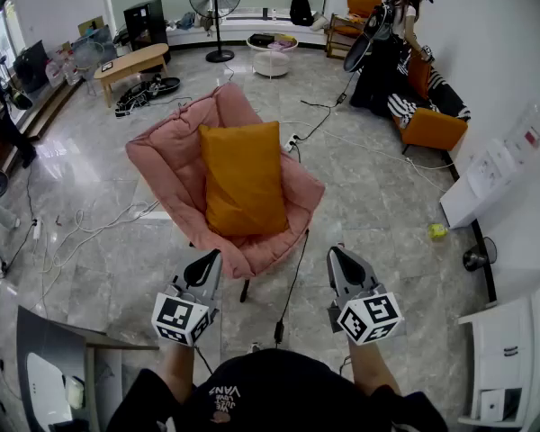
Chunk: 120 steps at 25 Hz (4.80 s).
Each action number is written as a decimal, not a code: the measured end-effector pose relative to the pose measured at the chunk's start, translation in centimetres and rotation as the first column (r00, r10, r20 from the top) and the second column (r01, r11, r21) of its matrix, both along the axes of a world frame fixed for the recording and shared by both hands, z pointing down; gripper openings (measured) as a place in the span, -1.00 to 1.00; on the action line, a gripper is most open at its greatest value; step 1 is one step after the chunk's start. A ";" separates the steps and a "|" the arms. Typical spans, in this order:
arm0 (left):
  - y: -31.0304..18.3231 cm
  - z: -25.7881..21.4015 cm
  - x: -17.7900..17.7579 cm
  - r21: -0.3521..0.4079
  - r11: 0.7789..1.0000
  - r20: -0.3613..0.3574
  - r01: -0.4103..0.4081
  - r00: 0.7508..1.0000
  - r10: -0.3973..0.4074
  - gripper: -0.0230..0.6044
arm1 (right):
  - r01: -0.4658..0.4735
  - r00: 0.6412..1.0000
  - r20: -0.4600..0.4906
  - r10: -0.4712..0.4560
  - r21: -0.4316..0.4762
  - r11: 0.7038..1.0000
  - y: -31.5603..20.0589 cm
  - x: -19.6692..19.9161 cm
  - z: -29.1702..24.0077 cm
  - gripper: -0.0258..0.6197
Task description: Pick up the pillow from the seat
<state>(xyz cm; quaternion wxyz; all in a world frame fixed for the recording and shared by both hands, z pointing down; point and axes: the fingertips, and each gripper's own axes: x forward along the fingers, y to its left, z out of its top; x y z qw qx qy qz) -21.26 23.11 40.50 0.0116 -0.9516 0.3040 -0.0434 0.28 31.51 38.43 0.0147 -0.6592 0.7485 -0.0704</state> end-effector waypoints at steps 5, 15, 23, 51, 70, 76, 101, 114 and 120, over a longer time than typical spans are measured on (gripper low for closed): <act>-0.4 -0.2 -0.1 -0.012 1.000 -0.010 0.001 1.000 -0.001 -0.87 | -0.016 1.000 0.010 0.016 0.003 1.000 -0.5 0.0 0.0 -0.91; -2.4 2.4 -0.1 -0.083 0.996 -0.015 -0.014 1.000 0.013 -0.79 | -0.029 0.996 0.085 0.029 -0.002 1.000 -1.3 0.0 1.7 -0.43; -5.0 3.4 3.5 -0.172 0.985 -0.012 0.026 1.000 -0.029 -0.04 | -0.005 0.993 0.120 0.012 -0.056 0.998 -4.3 3.7 3.5 -0.08; -9.9 4.4 15.6 -0.204 0.927 0.018 0.316 0.948 -0.319 0.01 | 0.230 0.965 0.157 -0.210 -0.120 0.966 -14.9 19.4 5.7 -0.07; -23.8 6.3 15.0 -0.244 0.923 0.015 0.296 0.953 -0.302 0.01 | 0.194 0.972 0.165 -0.166 -0.168 0.966 -27.3 18.8 7.2 -0.07; -29.9 7.8 13.4 -0.272 0.917 0.031 0.291 0.955 -0.294 0.00 | 0.198 0.972 0.168 -0.166 -0.194 0.961 -33.9 16.8 8.5 -0.07; -47.2 16.0 8.1 -0.405 0.844 0.107 0.353 0.934 -0.339 0.01 | 0.227 0.972 0.146 -0.186 -0.359 0.905 -50.9 11.6 15.2 -0.07; -53.8 22.3 9.9 -0.439 0.776 0.240 0.454 0.891 -0.386 0.01 | 0.268 0.962 0.178 -0.206 -0.476 0.838 -58.6 16.0 24.1 -0.07; -56.9 25.5 11.0 -0.486 0.721 0.252 0.494 0.869 -0.425 0.01 | 0.297 0.953 0.214 -0.216 -0.506 0.810 -62.6 17.1 27.9 -0.07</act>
